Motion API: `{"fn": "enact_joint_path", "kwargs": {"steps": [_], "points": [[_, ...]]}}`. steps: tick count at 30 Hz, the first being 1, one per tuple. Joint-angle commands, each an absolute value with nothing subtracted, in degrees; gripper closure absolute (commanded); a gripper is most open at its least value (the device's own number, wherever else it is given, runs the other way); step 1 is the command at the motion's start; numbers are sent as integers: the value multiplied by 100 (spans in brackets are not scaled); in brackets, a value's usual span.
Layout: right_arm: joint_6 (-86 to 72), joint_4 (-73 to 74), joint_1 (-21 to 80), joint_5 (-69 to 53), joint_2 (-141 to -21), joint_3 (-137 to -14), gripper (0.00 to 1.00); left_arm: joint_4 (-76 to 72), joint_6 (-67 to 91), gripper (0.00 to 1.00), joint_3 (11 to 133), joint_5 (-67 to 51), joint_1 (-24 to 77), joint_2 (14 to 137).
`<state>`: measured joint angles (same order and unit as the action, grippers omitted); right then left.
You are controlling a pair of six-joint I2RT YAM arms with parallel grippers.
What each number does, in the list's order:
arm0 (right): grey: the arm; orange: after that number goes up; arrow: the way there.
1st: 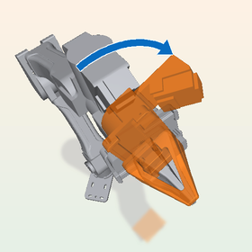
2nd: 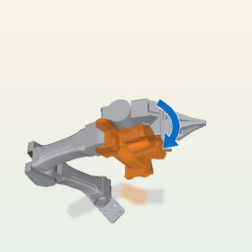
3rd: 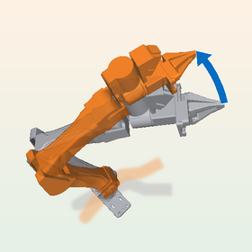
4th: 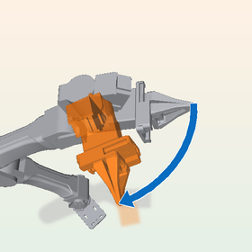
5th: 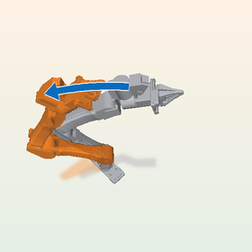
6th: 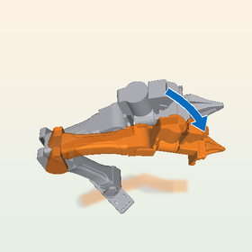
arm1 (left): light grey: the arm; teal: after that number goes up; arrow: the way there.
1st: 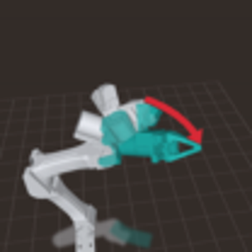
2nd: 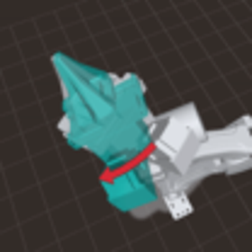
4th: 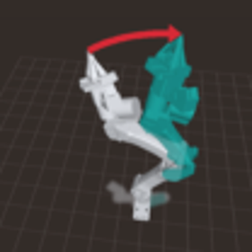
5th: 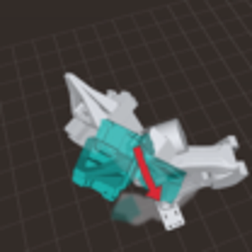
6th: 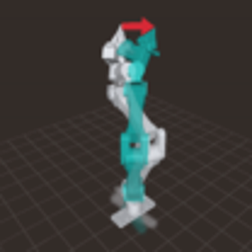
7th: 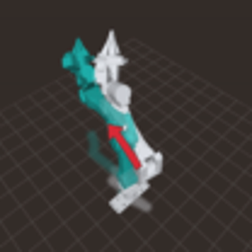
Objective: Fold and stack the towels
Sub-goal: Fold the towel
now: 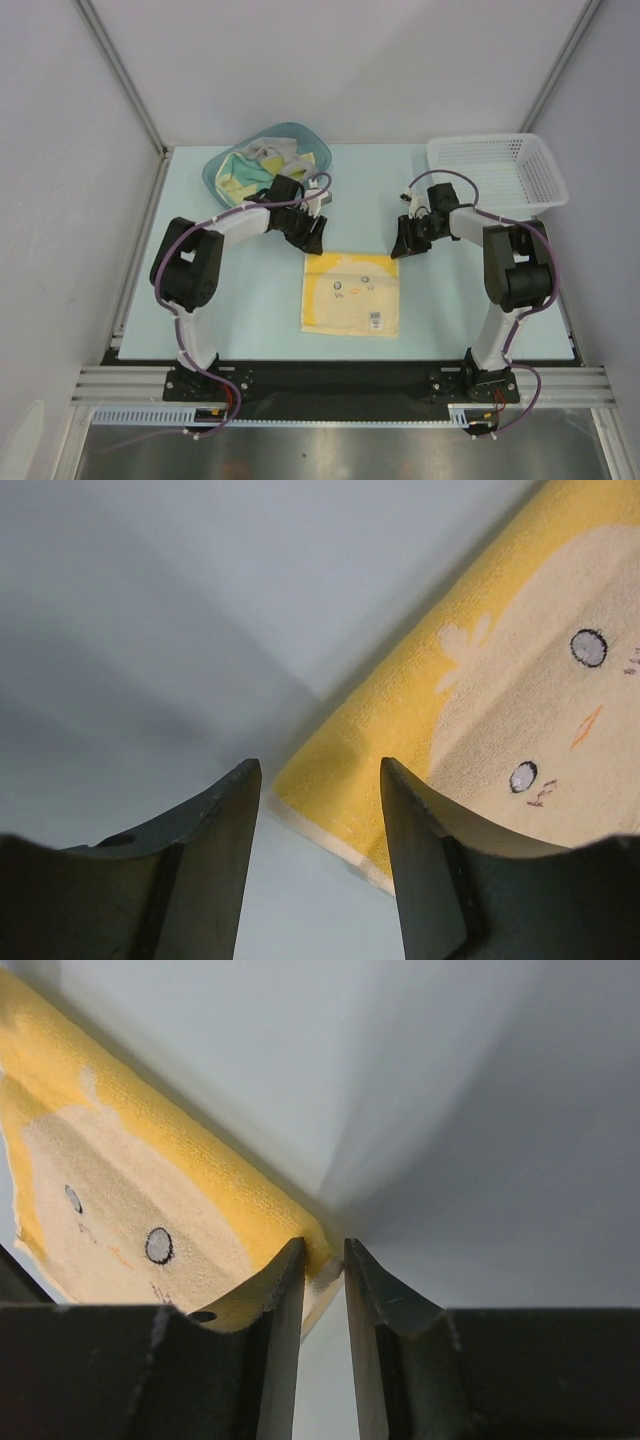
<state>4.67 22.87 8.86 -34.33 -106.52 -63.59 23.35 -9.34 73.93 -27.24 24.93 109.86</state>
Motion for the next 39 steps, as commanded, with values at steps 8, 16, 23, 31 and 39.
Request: {"fn": "enact_joint_path", "kwargs": {"steps": [8, 16, 23, 31, 39], "points": [[571, 2285, 870, -3261, -10767, -6416, 80, 2750, -1512, 41, 7716, -2338, 2461, 11232], [571, 2241, 870, -3217, -10811, -6478, 87, 2628, -1503, 58, 7708, -2566, 2452, 11452], [527, 1830, 1072, -2577, -10539, -6495, 100, 2558, -1337, 100, 7971, -2198, 2373, 11444], [536, 1038, 1169, -1917, -10143, -6363, 100, 2276, -1169, 100, 8059, -1899, 2241, 11066], [483, 326, 1274, -1284, -9301, -5819, 100, 2364, -1257, 100, 8016, -1723, 2250, 10732]]}}
